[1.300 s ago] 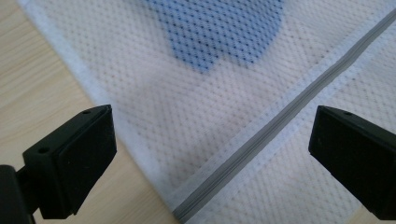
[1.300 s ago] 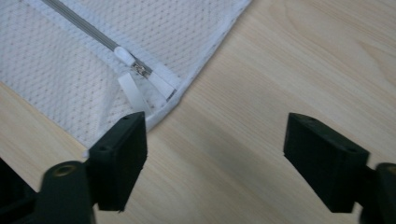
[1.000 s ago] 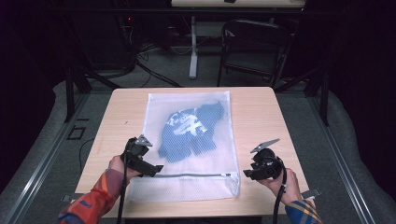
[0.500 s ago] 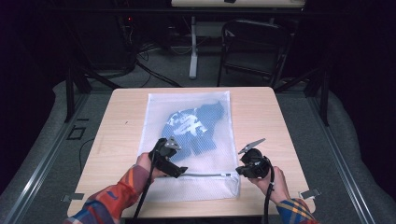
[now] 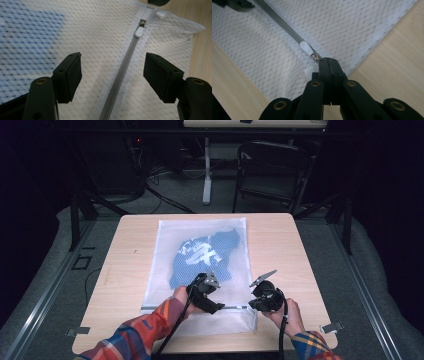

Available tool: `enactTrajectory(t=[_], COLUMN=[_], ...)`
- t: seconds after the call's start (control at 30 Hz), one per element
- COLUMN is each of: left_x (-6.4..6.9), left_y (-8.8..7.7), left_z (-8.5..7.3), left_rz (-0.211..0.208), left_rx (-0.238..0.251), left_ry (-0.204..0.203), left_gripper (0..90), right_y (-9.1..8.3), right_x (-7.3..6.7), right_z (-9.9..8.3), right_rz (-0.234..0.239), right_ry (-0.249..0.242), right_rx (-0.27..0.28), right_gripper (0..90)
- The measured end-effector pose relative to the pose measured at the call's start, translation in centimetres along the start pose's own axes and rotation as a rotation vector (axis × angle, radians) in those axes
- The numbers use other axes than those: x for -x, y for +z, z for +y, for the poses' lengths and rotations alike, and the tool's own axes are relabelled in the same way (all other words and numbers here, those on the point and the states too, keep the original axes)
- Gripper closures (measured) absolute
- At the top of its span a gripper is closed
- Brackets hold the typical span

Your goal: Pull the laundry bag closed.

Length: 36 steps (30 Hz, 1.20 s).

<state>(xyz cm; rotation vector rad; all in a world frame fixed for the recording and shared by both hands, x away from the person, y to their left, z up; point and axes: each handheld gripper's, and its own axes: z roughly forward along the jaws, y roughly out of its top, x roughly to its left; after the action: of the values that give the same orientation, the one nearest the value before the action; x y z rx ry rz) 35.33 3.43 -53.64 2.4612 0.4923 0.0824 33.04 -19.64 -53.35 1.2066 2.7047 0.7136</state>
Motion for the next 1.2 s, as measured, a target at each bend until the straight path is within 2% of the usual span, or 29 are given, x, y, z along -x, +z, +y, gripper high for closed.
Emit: enactTrajectory(t=[0.17,0.43,0.57,0.83,0.9,0.97,1.0,1.07,1.13,1.2], left_x=[0.5,1.1,1.4,2.0,2.1,2.0,2.0,2.0,2.1,2.1], left_y=[1.1,1.8,2.4,4.2,4.6,5.0,5.2,5.5,5.6,5.6], left_z=[0.4,0.9,1.2,1.8,2.0,2.2,2.2,2.2,2.3,2.3], left_rz=[-0.025,-0.075,-0.078,-0.092,-0.099,-0.093,-0.097,-0.107,-0.096,-0.096], left_rx=[0.005,0.028,0.022,0.006,-0.001,-0.004,-0.006,-0.011,-0.004,-0.004], left_ry=[0.021,0.044,0.052,0.072,0.076,0.083,0.085,0.086,0.099,0.100], left_gripper=[38.4,47.4,50.6,59.8,61.5,63.3,65.6,68.5,72.5,75.0], right_y=[0.4,0.6,0.9,1.3,1.6,1.6,1.8,1.8,1.9,2.0], right_x=[0.0,0.1,0.1,0.2,0.0,0.1,0.1,0.2,0.3,0.3], right_z=[0.1,0.1,0.0,0.1,0.1,0.2,0.1,0.2,0.2,0.1], right_rz=[0.006,0.009,0.008,0.009,0.024,0.006,0.010,0.006,0.004,0.002], right_ry=[-0.006,-0.019,-0.011,-0.020,-0.004,-0.025,-0.010,-0.018,-0.037,-0.028], right_rx=[-0.008,-0.021,-0.008,-0.027,-0.015,-0.042,-0.025,-0.038,-0.064,-0.056], right_gripper=[90.0,90.0,90.0,90.0,90.0,90.0,90.0,90.0,90.0,90.0])
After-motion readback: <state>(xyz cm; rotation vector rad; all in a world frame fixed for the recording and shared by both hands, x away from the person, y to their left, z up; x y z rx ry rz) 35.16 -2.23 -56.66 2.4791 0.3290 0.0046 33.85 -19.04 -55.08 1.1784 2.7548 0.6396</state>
